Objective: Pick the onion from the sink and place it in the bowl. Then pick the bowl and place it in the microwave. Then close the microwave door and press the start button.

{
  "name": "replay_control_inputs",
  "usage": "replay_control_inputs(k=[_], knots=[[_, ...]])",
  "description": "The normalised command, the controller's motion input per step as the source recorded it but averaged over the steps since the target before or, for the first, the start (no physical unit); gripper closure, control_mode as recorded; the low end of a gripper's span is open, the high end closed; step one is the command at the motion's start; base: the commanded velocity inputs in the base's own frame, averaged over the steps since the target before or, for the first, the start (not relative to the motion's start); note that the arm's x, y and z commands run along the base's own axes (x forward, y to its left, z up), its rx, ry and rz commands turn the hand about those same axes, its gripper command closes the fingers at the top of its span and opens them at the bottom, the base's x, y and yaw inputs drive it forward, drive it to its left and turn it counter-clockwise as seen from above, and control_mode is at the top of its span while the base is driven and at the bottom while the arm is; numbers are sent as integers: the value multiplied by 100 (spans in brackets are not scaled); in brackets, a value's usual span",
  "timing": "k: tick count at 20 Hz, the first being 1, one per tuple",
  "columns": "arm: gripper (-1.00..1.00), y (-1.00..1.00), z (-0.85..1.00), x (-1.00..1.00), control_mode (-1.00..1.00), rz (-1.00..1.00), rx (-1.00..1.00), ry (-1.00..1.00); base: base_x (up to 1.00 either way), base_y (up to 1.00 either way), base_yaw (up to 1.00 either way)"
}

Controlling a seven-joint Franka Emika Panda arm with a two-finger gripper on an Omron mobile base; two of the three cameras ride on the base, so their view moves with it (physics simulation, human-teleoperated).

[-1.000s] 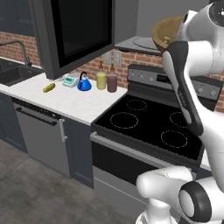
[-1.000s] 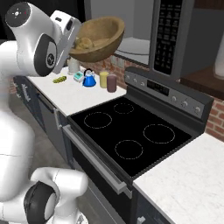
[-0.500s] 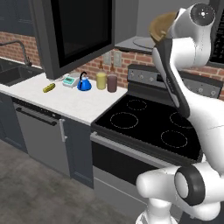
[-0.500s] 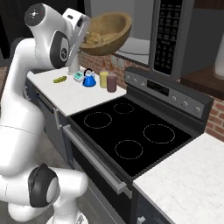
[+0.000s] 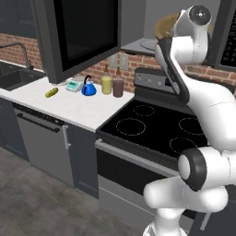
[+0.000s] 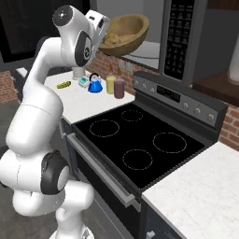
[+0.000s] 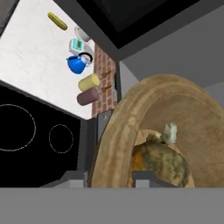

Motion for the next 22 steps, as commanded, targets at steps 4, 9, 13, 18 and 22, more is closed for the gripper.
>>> replay_control_inputs(k=[4, 9, 13, 18, 22], knots=[[100, -17, 0, 60, -100, 0, 0, 3, 0, 0, 0], [100, -17, -2, 45, -100, 0, 0, 1, 0, 0, 0], [100, -18, -5, 35, -100, 0, 0, 0, 0, 0, 0], [100, -9, -27, 20, -100, 0, 0, 0, 0, 0, 0], [100, -1, -35, 21, -100, 0, 0, 0, 0, 0, 0]])
